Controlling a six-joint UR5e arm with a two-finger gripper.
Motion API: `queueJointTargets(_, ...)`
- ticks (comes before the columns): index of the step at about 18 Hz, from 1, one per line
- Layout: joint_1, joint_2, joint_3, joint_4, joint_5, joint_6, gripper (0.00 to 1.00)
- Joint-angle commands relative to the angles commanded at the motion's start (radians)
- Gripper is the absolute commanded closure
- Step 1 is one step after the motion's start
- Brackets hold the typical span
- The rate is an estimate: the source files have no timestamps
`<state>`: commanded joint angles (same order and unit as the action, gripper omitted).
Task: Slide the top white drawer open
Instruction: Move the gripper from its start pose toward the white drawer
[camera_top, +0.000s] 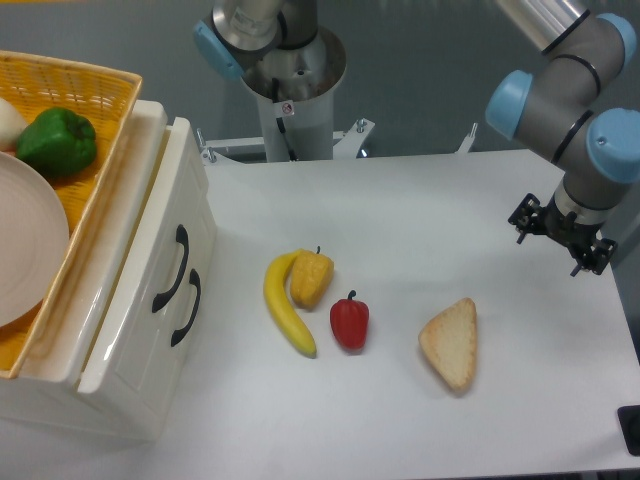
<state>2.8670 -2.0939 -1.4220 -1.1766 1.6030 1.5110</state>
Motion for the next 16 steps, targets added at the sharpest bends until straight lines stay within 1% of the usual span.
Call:
queueJointTargets(6, -0.002, 0.002, -0.003, 0.000, -0.003, -0.005, 0.00)
queueJointTargets(9, 0.000, 0.017, -0.044, 0.017, -0.006, -0.006, 0.00)
queueJointTargets(12, -0.005, 0.046, -0.103, 0.064, -0.005, -0.012, 0.00)
queueJointTargets(13, -0.009, 0.055, -0.113, 0.066, -0.005, -0.015, 0.00)
queueJointTargets(16, -0.034, 0.061, -0.117, 0.063, -0.002, -0.125, 0.00)
